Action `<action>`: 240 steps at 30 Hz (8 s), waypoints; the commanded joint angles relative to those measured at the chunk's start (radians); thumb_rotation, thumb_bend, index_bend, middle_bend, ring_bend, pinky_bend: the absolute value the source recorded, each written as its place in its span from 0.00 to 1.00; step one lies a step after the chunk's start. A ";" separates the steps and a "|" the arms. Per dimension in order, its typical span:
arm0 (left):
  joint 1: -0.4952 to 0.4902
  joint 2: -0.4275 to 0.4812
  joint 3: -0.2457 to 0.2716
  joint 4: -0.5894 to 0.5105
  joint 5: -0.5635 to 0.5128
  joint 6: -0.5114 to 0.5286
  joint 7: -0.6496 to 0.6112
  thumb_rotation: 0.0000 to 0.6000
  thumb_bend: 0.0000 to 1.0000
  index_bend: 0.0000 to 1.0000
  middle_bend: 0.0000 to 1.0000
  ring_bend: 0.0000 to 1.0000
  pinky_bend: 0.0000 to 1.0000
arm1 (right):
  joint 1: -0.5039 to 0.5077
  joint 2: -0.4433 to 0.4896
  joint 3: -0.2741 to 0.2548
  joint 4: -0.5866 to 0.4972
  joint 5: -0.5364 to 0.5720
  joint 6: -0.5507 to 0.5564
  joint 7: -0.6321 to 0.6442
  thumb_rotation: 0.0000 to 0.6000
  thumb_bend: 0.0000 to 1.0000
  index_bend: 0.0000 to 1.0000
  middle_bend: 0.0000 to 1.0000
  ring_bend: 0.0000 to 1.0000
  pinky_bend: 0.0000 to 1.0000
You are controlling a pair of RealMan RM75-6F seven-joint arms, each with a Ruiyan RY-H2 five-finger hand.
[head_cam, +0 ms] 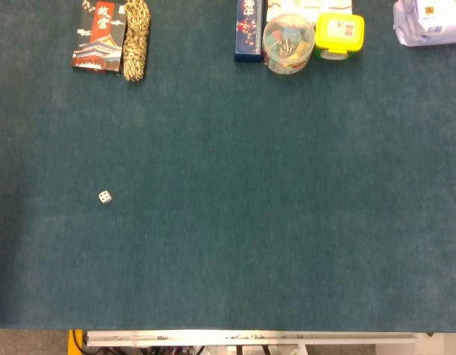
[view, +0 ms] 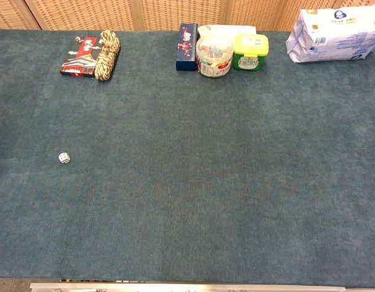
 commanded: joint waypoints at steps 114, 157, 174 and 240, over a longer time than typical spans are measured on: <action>-0.307 -0.087 0.151 -0.117 -0.151 -0.568 0.116 1.00 1.00 0.30 1.00 1.00 1.00 | -0.020 0.036 0.032 -0.026 0.027 0.037 0.045 1.00 0.10 0.53 0.43 0.32 0.45; -0.306 -0.099 0.154 -0.083 -0.209 -0.539 0.163 1.00 1.00 0.30 1.00 1.00 1.00 | -0.012 0.026 0.020 -0.024 0.020 0.013 0.021 1.00 0.10 0.53 0.43 0.32 0.45; -0.306 -0.085 0.143 -0.088 -0.228 -0.524 0.167 1.00 1.00 0.31 1.00 1.00 1.00 | -0.010 0.024 0.018 -0.023 0.021 0.008 0.016 1.00 0.10 0.53 0.43 0.32 0.45; -0.314 -0.114 0.137 -0.054 -0.264 -0.520 0.196 1.00 1.00 0.31 1.00 1.00 1.00 | -0.015 0.028 0.021 -0.025 0.018 0.021 0.028 1.00 0.10 0.53 0.43 0.32 0.45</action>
